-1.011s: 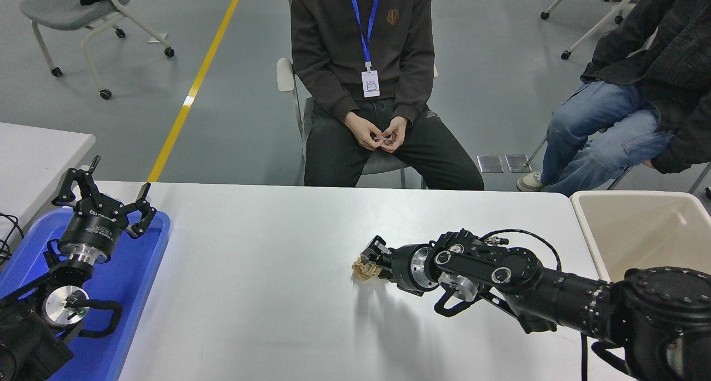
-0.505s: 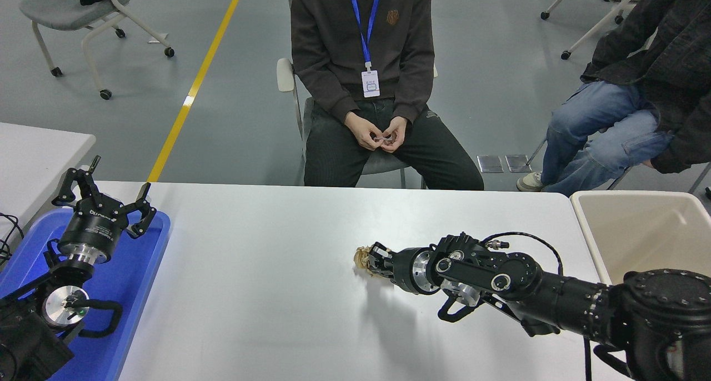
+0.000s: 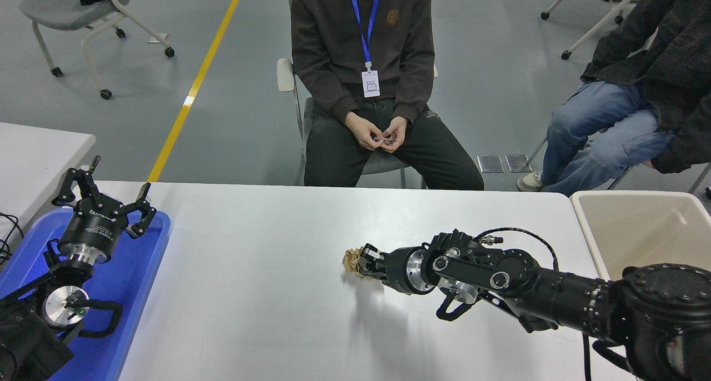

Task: Clean the table surface

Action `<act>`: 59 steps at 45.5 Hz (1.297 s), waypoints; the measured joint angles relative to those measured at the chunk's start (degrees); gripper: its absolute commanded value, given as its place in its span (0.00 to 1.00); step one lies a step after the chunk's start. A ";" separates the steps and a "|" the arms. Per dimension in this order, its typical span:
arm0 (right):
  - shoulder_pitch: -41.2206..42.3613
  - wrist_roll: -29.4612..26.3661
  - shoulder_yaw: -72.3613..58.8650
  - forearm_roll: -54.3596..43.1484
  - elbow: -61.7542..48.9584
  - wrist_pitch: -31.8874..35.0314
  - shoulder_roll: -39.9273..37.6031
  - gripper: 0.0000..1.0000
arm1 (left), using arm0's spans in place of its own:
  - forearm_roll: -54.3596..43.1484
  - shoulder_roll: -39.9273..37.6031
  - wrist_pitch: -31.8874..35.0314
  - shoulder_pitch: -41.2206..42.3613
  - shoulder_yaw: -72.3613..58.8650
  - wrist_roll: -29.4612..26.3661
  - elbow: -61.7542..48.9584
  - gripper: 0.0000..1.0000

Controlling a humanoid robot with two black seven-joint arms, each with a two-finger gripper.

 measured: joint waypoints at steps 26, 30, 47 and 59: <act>3.74 -0.20 3.66 -0.04 16.13 4.82 -9.02 0.00 | 0.00 0.01 0.00 0.00 0.00 -0.04 0.02 1.00; 4.43 -0.29 4.59 -0.01 18.99 5.03 -12.06 0.00 | 0.00 0.01 0.00 0.00 0.01 -0.04 0.02 1.00; 5.48 -1.10 9.74 0.16 33.23 5.68 -27.04 0.00 | 0.00 0.00 0.00 0.00 0.02 -0.03 0.02 1.00; 5.41 -2.12 15.28 0.83 38.18 7.46 -35.83 0.00 | 0.00 0.00 0.00 0.00 0.02 0.01 0.02 1.00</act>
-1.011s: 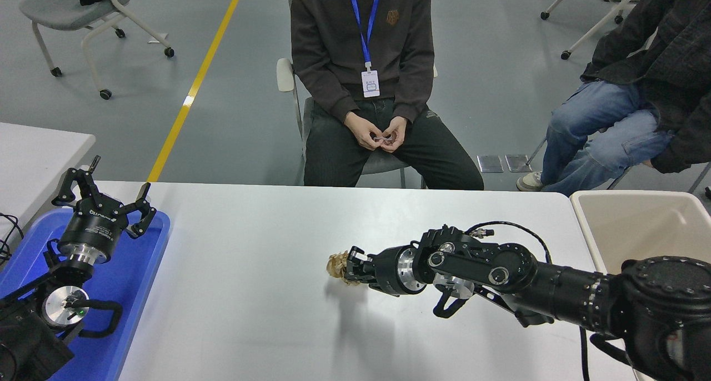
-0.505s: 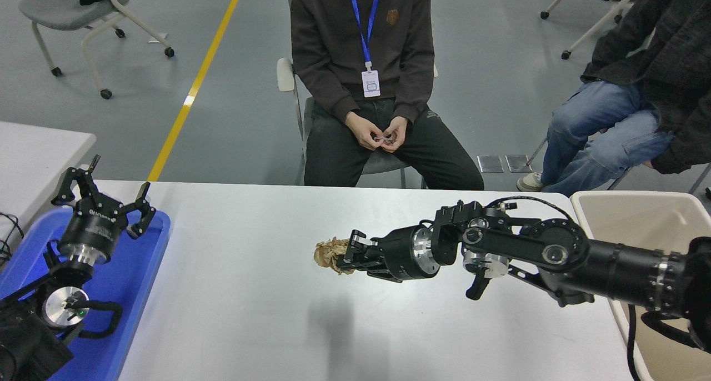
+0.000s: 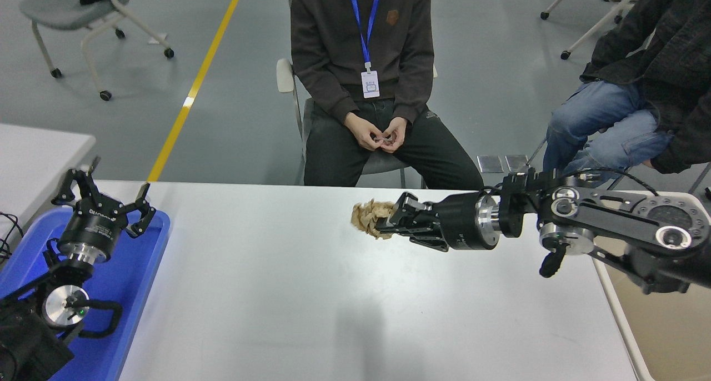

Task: Clean the table surface

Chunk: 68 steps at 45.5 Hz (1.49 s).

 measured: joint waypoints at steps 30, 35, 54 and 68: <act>-4.35 0.35 12.63 8.15 0.46 7.79 -24.42 0.00 | 0.00 0.00 0.00 0.00 0.02 -0.04 0.00 1.00; -5.49 1.11 13.54 9.69 -0.86 8.59 -27.62 0.00 | 0.00 0.00 0.00 0.00 0.02 -0.03 0.00 1.00; -11.42 6.35 14.66 14.11 -13.27 14.13 -34.03 0.00 | 0.00 0.01 0.00 0.00 0.01 -0.03 -0.02 1.00; -15.48 10.56 14.45 15.97 -28.09 19.86 -34.56 0.00 | -0.01 0.01 0.00 0.00 -0.01 -0.01 -0.01 1.00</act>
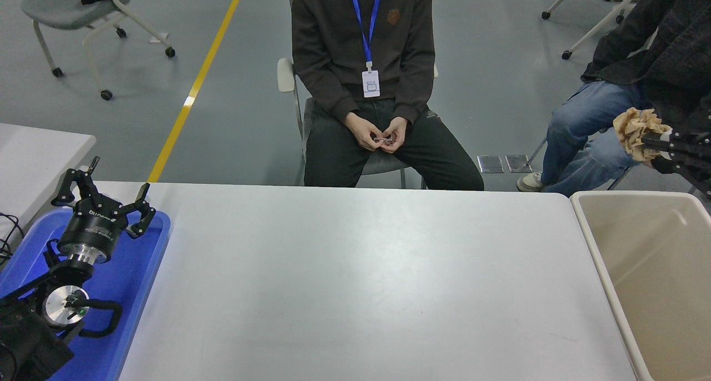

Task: Clean the table surface

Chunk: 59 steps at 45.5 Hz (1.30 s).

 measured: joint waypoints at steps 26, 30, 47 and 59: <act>-10.52 3.29 -0.63 0.26 -23.31 3.76 7.94 0.00 | 0.01 0.00 0.00 0.00 0.02 -0.01 0.01 1.00; -11.62 3.43 -0.87 0.02 -27.42 3.80 10.95 0.00 | 0.01 -0.01 0.00 -0.01 0.02 0.00 -0.03 1.00; -11.25 3.53 -7.29 -0.35 -45.13 2.89 27.22 0.00 | 0.00 0.00 0.00 0.00 0.02 -0.02 -0.02 1.00; -9.17 3.58 -14.39 -0.39 -55.11 -4.16 38.74 0.00 | 0.01 0.00 0.00 0.01 0.02 -0.03 -0.03 1.00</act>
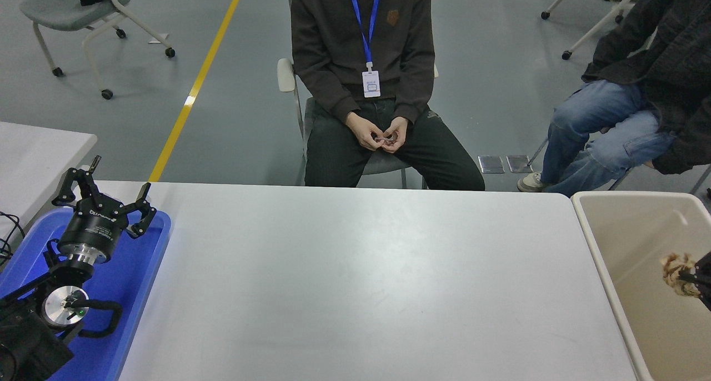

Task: Clean the table surface

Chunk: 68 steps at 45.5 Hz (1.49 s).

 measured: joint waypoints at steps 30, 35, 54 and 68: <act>1.00 -0.43 -13.45 0.03 -3.72 -26.61 13.14 0.00 | 0.00 0.00 0.00 0.00 -0.03 0.00 0.01 1.00; 1.09 -0.38 -14.13 0.03 -3.79 -27.93 13.36 0.00 | 0.00 0.00 0.00 0.00 -0.03 0.00 0.01 1.00; 2.16 -0.33 -14.76 0.44 -4.03 -30.68 13.50 0.99 | 0.00 0.00 0.00 0.00 -0.05 0.01 0.04 1.00; 2.62 -0.35 -14.93 0.66 -4.08 -32.48 13.52 0.99 | 0.00 0.00 0.00 0.00 -0.05 0.01 0.02 1.00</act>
